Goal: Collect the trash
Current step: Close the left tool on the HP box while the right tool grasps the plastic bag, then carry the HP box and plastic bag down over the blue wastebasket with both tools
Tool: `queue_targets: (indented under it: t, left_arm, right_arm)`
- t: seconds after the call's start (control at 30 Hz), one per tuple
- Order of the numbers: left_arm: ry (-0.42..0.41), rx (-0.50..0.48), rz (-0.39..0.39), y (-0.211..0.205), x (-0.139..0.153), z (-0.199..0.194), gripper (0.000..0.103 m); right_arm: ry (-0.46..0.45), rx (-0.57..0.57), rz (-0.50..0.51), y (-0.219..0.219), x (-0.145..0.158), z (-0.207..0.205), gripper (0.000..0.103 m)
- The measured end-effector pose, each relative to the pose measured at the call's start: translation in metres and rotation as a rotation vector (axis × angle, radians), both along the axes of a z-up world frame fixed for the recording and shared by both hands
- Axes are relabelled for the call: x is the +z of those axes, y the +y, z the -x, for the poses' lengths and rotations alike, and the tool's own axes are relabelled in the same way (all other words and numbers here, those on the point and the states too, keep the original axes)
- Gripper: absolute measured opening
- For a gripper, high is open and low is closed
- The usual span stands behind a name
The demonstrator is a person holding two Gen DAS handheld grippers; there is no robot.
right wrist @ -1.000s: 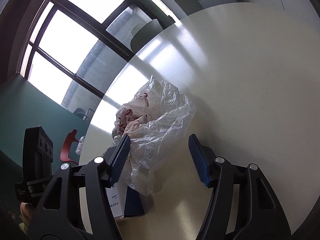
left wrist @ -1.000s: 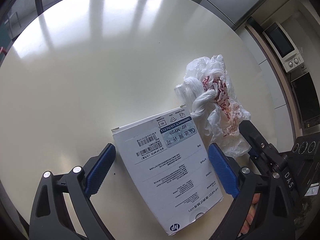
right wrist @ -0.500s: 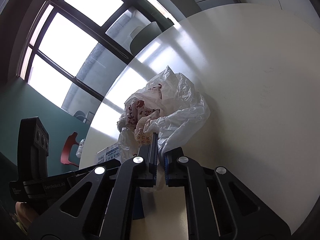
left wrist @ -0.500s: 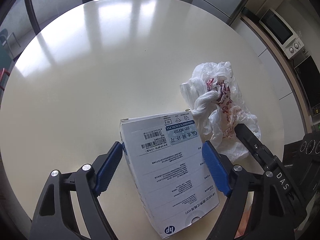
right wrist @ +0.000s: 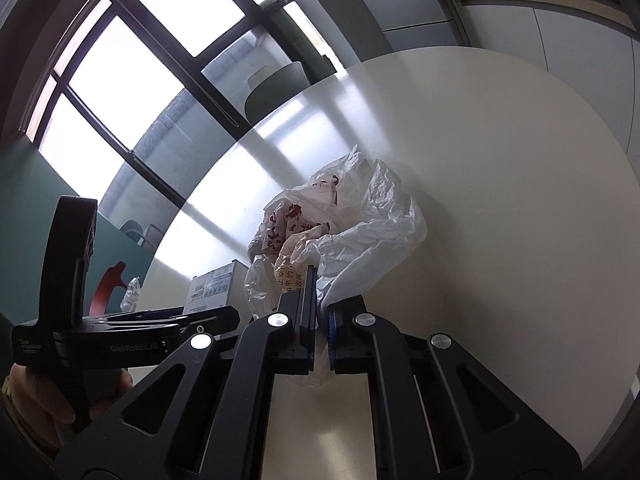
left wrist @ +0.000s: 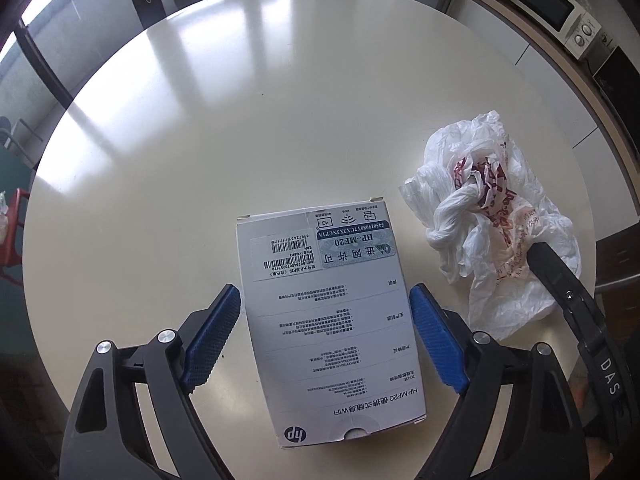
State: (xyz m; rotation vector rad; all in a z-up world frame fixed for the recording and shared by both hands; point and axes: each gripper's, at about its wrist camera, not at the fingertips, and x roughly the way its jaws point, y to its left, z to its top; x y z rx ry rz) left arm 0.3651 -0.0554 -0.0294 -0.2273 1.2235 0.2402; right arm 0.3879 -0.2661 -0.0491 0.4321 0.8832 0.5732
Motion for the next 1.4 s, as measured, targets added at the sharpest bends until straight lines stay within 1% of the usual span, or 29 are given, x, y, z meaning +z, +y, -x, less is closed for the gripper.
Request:
queue_targets:
  t: [0.07, 0.13, 0.17, 0.3, 0.37, 0.43, 0.53, 0.6, 0.77, 0.9, 1.07, 1.23, 1.4]
  left_arm:
    - [0.004, -0.02, -0.022, -0.004, -0.001, 0.0, 0.084]
    - [0.006, -0.023, -0.02, -0.007, -0.003, -0.003, 0.079]
    - [0.002, -0.028, -0.022, -0.007, -0.004, -0.003, 0.078]
    - [-0.024, -0.044, -0.023, -0.005, -0.002, -0.004, 0.077]
    - [-0.061, -0.054, -0.032, -0.002, 0.004, 0.004, 0.077]
    - [-0.113, -0.062, -0.029, 0.005, 0.015, 0.024, 0.077]
    - [-0.18, -0.084, 0.01, 0.017, 0.03, 0.052, 0.077]
    - [-0.228, -0.107, 0.011, 0.022, 0.04, 0.074, 0.077]
    - [-0.324, -0.165, 0.018, 0.028, 0.049, 0.124, 0.077]
    - [-0.372, -0.194, 0.034, 0.036, 0.048, 0.158, 0.077]
    - [-0.431, -0.216, 0.008, 0.044, 0.049, 0.196, 0.077]
    - [-0.458, -0.229, 0.007, 0.049, 0.049, 0.223, 0.077]
    - [-0.493, -0.248, -0.032, 0.049, 0.043, 0.258, 0.077]
  right_arm:
    - [-0.009, 0.0, 0.011, 0.0, 0.002, 0.001, 0.004]
    - [-0.014, 0.0, 0.022, -0.001, 0.002, 0.005, 0.004]
    - [-0.016, 0.001, 0.03, 0.0, 0.002, 0.006, 0.004]
    - [-0.026, 0.002, 0.05, 0.001, 0.003, 0.01, 0.004]
    - [-0.039, 0.002, 0.058, 0.0, 0.005, 0.016, 0.004]
    - [-0.056, 0.007, 0.07, 0.001, 0.01, 0.024, 0.004]
    - [-0.096, 0.018, 0.1, 0.007, 0.02, 0.039, 0.003]
    - [-0.12, 0.021, 0.105, 0.01, 0.028, 0.05, 0.003]
    - [-0.183, 0.021, 0.112, 0.017, 0.049, 0.087, 0.003]
    - [-0.222, 0.023, 0.125, 0.024, 0.062, 0.116, 0.003]
    - [-0.256, 0.039, 0.146, 0.035, 0.072, 0.15, 0.003]
    - [-0.268, 0.061, 0.153, 0.041, 0.073, 0.18, 0.003]
    - [-0.272, 0.088, 0.176, 0.046, 0.072, 0.207, 0.003]
